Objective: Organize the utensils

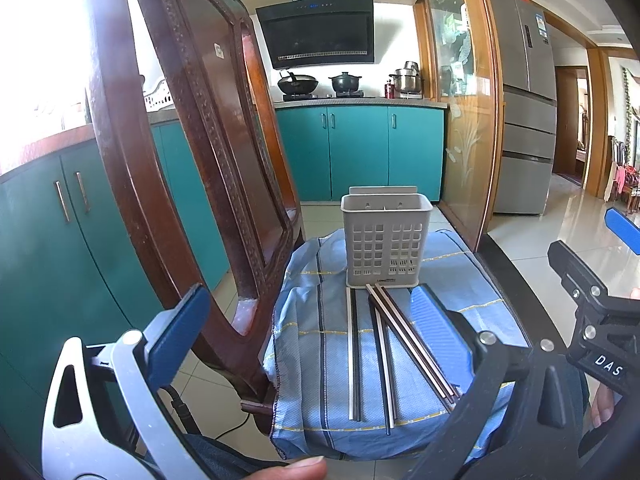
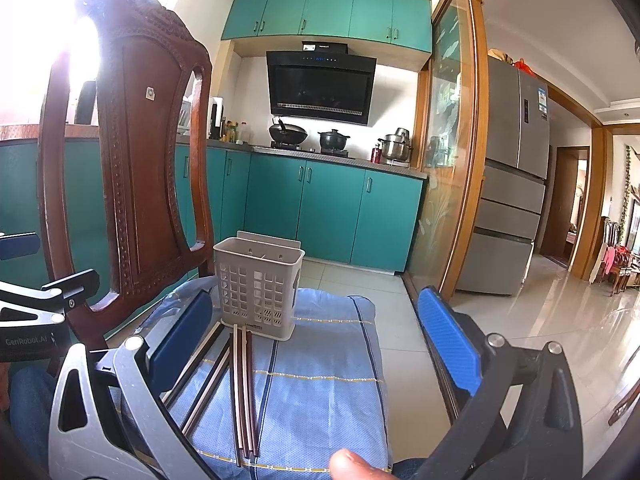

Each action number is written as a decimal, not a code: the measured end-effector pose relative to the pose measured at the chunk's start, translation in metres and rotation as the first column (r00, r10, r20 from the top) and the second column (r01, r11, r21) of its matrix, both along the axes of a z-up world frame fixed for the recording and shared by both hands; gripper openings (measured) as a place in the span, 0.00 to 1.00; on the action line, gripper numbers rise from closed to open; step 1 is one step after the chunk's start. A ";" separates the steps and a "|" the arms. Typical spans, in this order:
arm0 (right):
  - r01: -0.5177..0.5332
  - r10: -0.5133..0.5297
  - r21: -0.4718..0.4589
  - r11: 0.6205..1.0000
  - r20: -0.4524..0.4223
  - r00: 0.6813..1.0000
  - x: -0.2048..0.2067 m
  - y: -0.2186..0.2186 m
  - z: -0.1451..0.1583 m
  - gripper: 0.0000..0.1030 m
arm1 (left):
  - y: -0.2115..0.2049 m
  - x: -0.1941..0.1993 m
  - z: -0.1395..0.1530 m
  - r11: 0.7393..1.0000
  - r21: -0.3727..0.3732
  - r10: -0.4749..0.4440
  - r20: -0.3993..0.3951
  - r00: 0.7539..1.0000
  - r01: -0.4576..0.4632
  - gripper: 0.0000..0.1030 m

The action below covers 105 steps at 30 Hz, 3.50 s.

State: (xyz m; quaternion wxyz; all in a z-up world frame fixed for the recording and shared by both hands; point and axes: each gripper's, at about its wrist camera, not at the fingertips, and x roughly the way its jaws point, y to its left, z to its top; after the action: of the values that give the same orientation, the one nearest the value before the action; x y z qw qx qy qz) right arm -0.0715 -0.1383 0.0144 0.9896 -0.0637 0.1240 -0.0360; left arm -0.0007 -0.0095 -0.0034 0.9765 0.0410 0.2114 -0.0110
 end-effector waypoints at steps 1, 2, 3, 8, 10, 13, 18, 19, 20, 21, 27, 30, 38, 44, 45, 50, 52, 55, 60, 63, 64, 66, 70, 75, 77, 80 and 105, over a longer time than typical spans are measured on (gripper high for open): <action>-0.001 0.001 0.000 1.000 0.001 1.000 0.000 -0.001 0.000 0.98 | 0.000 0.000 0.000 1.000 0.000 0.000 0.001 1.000 0.000 0.97; -0.001 0.001 0.000 1.000 0.002 1.000 -0.001 -0.001 0.001 0.98 | -0.001 0.000 0.000 1.000 0.000 -0.001 0.001 1.000 0.001 0.97; 0.000 0.000 -0.001 1.000 0.003 1.000 -0.002 -0.001 0.002 0.98 | 0.003 -0.002 0.004 1.000 0.000 0.000 -0.001 1.000 0.000 0.97; 0.001 -0.001 -0.003 1.000 0.006 1.000 -0.004 -0.001 0.004 0.98 | 0.003 -0.003 0.004 1.000 0.000 -0.002 0.000 1.000 0.002 0.97; 0.001 -0.001 -0.003 1.000 0.006 1.000 -0.005 -0.002 0.005 0.98 | 0.003 -0.002 0.004 1.000 0.001 -0.002 -0.003 1.000 0.002 0.97; -0.001 0.001 0.000 1.000 0.005 1.000 -0.005 -0.002 0.007 0.98 | 0.003 -0.003 0.005 1.000 0.004 -0.002 0.000 1.000 0.002 0.97; 0.001 -0.001 -0.008 1.000 0.011 1.000 -0.006 -0.002 0.009 0.98 | 0.000 -0.003 0.007 1.000 0.003 -0.006 -0.003 1.000 0.006 0.97; 0.002 -0.002 -0.006 1.000 0.012 1.000 -0.006 -0.002 0.009 0.98 | 0.000 -0.003 0.007 1.000 0.004 -0.007 -0.004 1.000 0.007 0.97; 0.002 -0.002 -0.004 1.000 0.013 1.000 -0.006 -0.002 0.009 0.98 | 0.000 -0.004 0.007 1.000 0.004 -0.007 -0.003 1.000 0.007 0.97; 0.002 -0.002 -0.001 1.000 0.012 1.000 -0.006 -0.003 0.009 0.98 | 0.000 -0.004 0.008 1.000 0.004 -0.006 0.000 1.000 0.006 0.97; 0.003 -0.003 -0.003 1.000 0.013 1.000 -0.007 -0.004 0.008 0.98 | 0.000 -0.005 0.008 1.000 0.001 -0.007 0.002 1.000 0.007 0.97; 0.004 -0.004 -0.003 1.000 0.013 1.000 -0.007 -0.004 0.008 0.98 | 0.000 -0.005 0.008 1.000 0.004 -0.009 0.000 1.000 0.009 0.97; 0.011 -0.011 0.002 1.000 0.013 1.000 -0.010 -0.004 0.009 0.98 | 0.001 -0.006 0.009 1.000 -0.002 -0.014 0.002 1.000 0.014 0.97; 0.017 -0.017 0.000 1.000 0.017 1.000 -0.012 -0.005 0.010 0.98 | 0.000 -0.007 0.009 1.000 0.003 -0.017 0.001 1.000 0.017 0.97; 0.017 -0.017 0.000 1.000 0.017 1.000 -0.012 -0.005 0.011 0.98 | 0.000 -0.007 0.010 1.000 0.002 -0.017 0.002 1.000 0.017 0.97; 0.017 -0.017 0.000 1.000 0.016 1.000 -0.012 -0.005 0.011 0.98 | 0.000 -0.006 0.008 1.000 0.002 -0.012 0.002 1.000 0.012 0.97; 0.017 -0.017 0.002 1.000 0.017 1.000 -0.012 -0.005 0.011 0.98 | 0.000 -0.007 0.007 1.000 0.003 -0.012 0.001 1.000 0.012 0.97; 0.018 -0.018 0.003 1.000 0.017 1.000 -0.012 -0.005 0.011 0.98 | -0.002 -0.007 0.007 1.000 0.007 -0.015 0.000 1.000 0.015 0.97; 0.018 -0.018 0.003 1.000 0.017 1.000 -0.013 -0.005 0.012 0.98 | -0.002 -0.007 0.006 1.000 0.008 -0.016 0.000 1.000 0.016 0.97; 0.019 -0.019 0.002 1.000 0.018 1.000 -0.012 -0.007 0.011 0.98 | -0.002 -0.005 0.006 1.000 0.008 -0.016 -0.011 1.000 0.016 0.97; 0.019 -0.019 0.003 1.000 0.018 1.000 -0.012 -0.008 0.011 0.98 | -0.003 -0.004 0.005 1.000 0.010 -0.016 -0.016 1.000 0.017 0.97; 0.020 -0.020 0.008 1.000 0.013 1.000 -0.010 -0.009 0.010 0.98 | -0.002 -0.003 0.004 1.000 0.015 -0.017 -0.018 1.000 0.017 0.97; 0.027 -0.027 0.023 0.999 0.000 1.000 -0.006 -0.013 0.008 0.98 | -0.003 -0.003 0.003 1.000 0.026 -0.011 -0.022 1.000 0.012 0.97; 0.037 -0.037 0.001 0.999 -0.015 0.999 -0.003 -0.012 0.005 0.98 | -0.003 -0.001 -0.003 1.000 0.025 -0.015 -0.044 0.999 0.016 0.97; 0.041 -0.041 -0.007 0.999 -0.016 0.999 -0.004 -0.011 0.005 0.98 | -0.004 -0.001 -0.004 0.999 0.026 -0.018 -0.046 0.999 0.019 0.97; 0.042 -0.042 -0.005 0.999 -0.028 0.999 -0.003 -0.011 0.003 0.98 | -0.006 -0.002 -0.006 0.999 0.033 -0.021 -0.050 0.999 0.022 0.97; -0.003 0.012 0.052 0.999 -0.175 0.985 0.005 -0.034 -0.015 0.88 | -0.007 -0.015 -0.025 0.998 -0.022 -0.054 -0.137 0.989 0.051 0.75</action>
State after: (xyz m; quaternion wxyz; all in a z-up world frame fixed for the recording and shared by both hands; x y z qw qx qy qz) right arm -0.0665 -0.1726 -0.0011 0.9763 -0.0415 0.2111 -0.0232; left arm -0.0157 -0.0166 -0.0285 0.9593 0.0369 0.2768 -0.0414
